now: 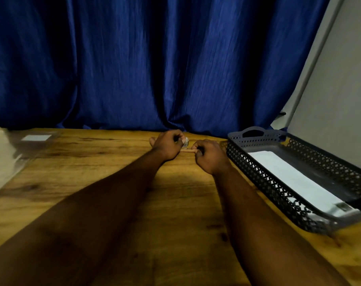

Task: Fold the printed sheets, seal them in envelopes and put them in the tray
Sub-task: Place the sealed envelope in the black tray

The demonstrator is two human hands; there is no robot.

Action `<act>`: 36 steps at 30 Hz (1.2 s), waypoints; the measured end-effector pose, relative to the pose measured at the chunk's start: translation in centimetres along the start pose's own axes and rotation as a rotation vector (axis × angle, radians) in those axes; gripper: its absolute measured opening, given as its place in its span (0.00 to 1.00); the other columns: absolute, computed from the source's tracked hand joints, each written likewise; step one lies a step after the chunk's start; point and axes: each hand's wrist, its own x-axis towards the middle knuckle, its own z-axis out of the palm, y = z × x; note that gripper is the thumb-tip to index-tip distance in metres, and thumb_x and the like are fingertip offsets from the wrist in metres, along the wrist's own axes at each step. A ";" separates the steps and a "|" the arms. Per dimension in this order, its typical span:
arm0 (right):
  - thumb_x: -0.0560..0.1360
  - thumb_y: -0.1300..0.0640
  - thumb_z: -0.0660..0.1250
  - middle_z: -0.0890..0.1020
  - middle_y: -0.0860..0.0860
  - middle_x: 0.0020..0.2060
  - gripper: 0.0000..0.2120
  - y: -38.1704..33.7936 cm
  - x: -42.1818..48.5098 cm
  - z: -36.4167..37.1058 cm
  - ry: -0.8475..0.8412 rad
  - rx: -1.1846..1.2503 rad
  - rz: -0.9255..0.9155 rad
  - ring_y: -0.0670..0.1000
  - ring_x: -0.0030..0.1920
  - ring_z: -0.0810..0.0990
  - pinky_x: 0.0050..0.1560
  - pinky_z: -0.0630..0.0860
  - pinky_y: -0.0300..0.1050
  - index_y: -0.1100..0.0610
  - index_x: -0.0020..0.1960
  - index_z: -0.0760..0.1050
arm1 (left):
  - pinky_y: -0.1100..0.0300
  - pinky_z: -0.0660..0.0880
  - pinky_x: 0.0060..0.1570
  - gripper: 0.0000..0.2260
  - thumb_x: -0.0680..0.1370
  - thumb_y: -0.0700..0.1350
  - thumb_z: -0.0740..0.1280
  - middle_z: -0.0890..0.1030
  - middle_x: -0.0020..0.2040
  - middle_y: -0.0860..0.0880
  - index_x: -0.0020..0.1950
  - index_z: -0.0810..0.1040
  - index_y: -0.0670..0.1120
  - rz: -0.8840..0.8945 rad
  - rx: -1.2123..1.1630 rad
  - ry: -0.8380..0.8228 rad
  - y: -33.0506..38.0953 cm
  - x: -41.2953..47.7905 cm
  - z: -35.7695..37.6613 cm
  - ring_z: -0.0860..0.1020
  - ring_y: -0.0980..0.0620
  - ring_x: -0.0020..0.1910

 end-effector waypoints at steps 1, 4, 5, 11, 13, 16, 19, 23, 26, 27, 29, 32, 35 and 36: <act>0.72 0.47 0.56 0.83 0.44 0.53 0.18 0.1 0.0 0.1 0.005 0.008 -0.004 0.53 0.58 0.80 0.65 0.75 0.64 0.43 0.55 0.81 | 0.50 0.53 0.56 0.06 0.82 0.55 0.68 0.84 0.57 0.58 0.54 0.81 0.55 0.005 -0.025 0.003 0.0 -0.2 -0.1 0.77 0.51 0.63; 0.71 0.44 0.55 0.84 0.47 0.56 0.22 0.2 0.0 0.1 0.010 0.020 -0.009 0.55 0.60 0.80 0.66 0.75 0.63 0.45 0.59 0.81 | 0.48 0.61 0.59 0.07 0.80 0.56 0.70 0.81 0.60 0.58 0.56 0.78 0.58 0.024 -0.073 0.031 -0.1 -1.0 -0.6 0.76 0.52 0.64; 0.72 0.44 0.55 0.84 0.48 0.57 0.23 0.1 -0.1 0.0 0.021 0.027 -0.008 0.55 0.62 0.79 0.66 0.74 0.63 0.46 0.60 0.81 | 0.47 0.62 0.61 0.08 0.81 0.56 0.70 0.80 0.62 0.57 0.58 0.77 0.59 0.022 -0.073 0.034 0.0 -1.3 -0.8 0.76 0.52 0.65; 0.78 0.51 0.63 0.80 0.51 0.60 0.15 -1.1 -1.6 -1.3 0.141 0.028 -0.065 0.55 0.64 0.74 0.65 0.71 0.56 0.50 0.64 0.79 | 0.45 0.61 0.67 0.13 0.82 0.57 0.67 0.75 0.68 0.53 0.65 0.74 0.57 -0.051 0.037 0.030 -1.2 -3.9 -4.5 0.71 0.49 0.70; 0.79 0.53 0.66 0.80 0.50 0.59 0.14 -1.9 -2.3 -1.6 0.158 0.023 -0.109 0.53 0.62 0.74 0.61 0.72 0.53 0.50 0.63 0.79 | 0.43 0.61 0.69 0.17 0.82 0.58 0.66 0.74 0.71 0.51 0.69 0.73 0.56 -0.084 0.091 0.045 -2.2 -5.0 -6.8 0.71 0.47 0.72; 0.77 0.53 0.69 0.80 0.49 0.56 0.12 -4.3 -3.1 -2.0 0.143 0.012 -0.180 0.52 0.59 0.74 0.55 0.71 0.49 0.51 0.61 0.80 | 0.41 0.65 0.73 0.25 0.81 0.59 0.67 0.73 0.74 0.46 0.75 0.69 0.52 -0.157 0.115 0.120 -4.6 -7.5 -11.3 0.71 0.43 0.73; 0.77 0.52 0.69 0.80 0.48 0.54 0.08 -7.3 -3.8 -1.1 0.087 0.025 -0.242 0.52 0.57 0.74 0.56 0.73 0.50 0.50 0.55 0.80 | 0.37 0.64 0.75 0.31 0.81 0.63 0.64 0.69 0.77 0.41 0.79 0.66 0.49 -0.295 0.346 0.113 -8.6 -10.6 -15.9 0.68 0.38 0.75; 0.76 0.51 0.71 0.82 0.47 0.53 0.08 -11.5 -5.0 0.7 0.003 0.039 -0.345 0.51 0.58 0.76 0.58 0.74 0.49 0.51 0.53 0.82 | 0.34 0.59 0.76 0.36 0.80 0.67 0.59 0.66 0.80 0.39 0.80 0.65 0.45 -0.502 0.650 0.068 -11.5 -14.2 -21.0 0.63 0.36 0.78; 0.75 0.50 0.71 0.82 0.46 0.51 0.07 -14.0 -5.9 1.7 -0.061 0.071 -0.343 0.52 0.57 0.77 0.58 0.75 0.50 0.48 0.52 0.82 | 0.34 0.56 0.77 0.38 0.79 0.69 0.60 0.65 0.81 0.41 0.81 0.64 0.46 -0.645 0.639 0.032 -12.6 -16.7 -23.1 0.61 0.39 0.80; 0.75 0.49 0.71 0.82 0.46 0.50 0.07 -14.7 -6.1 2.2 -0.065 0.089 -0.336 0.52 0.57 0.77 0.58 0.76 0.51 0.48 0.52 0.82 | 0.34 0.56 0.77 0.39 0.79 0.70 0.59 0.65 0.81 0.41 0.81 0.64 0.46 -0.685 0.633 0.010 -12.9 -17.6 -23.5 0.61 0.39 0.80; 0.74 0.50 0.71 0.82 0.46 0.50 0.07 -16.5 -6.8 2.9 -0.081 0.116 -0.330 0.53 0.57 0.78 0.58 0.76 0.50 0.48 0.51 0.82 | 0.35 0.57 0.77 0.39 0.79 0.71 0.56 0.64 0.82 0.42 0.82 0.64 0.46 -0.717 0.640 -0.017 -13.4 -19.1 -24.3 0.61 0.40 0.80; 0.73 0.50 0.72 0.83 0.47 0.52 0.09 -18.4 -7.8 3.7 -0.112 0.111 -0.335 0.53 0.58 0.78 0.60 0.77 0.50 0.49 0.53 0.83 | 0.36 0.57 0.75 0.39 0.79 0.73 0.55 0.64 0.81 0.43 0.81 0.66 0.47 -0.703 0.660 -0.027 -12.7 -20.2 -24.1 0.62 0.40 0.80; 0.73 0.47 0.71 0.83 0.46 0.54 0.10 -19.2 -8.5 4.1 -0.137 0.105 -0.325 0.52 0.60 0.78 0.62 0.76 0.51 0.48 0.53 0.82 | 0.37 0.58 0.74 0.39 0.78 0.73 0.55 0.66 0.80 0.43 0.80 0.67 0.47 -0.681 0.672 -0.030 -11.1 -20.7 -23.2 0.63 0.39 0.79; 0.72 0.45 0.70 0.83 0.46 0.53 0.11 -19.4 -8.6 4.2 -0.144 0.100 -0.311 0.52 0.59 0.78 0.62 0.76 0.51 0.48 0.52 0.82 | 0.38 0.59 0.74 0.39 0.78 0.73 0.55 0.67 0.80 0.42 0.80 0.67 0.47 -0.678 0.676 -0.030 -10.7 -20.9 -23.0 0.63 0.39 0.78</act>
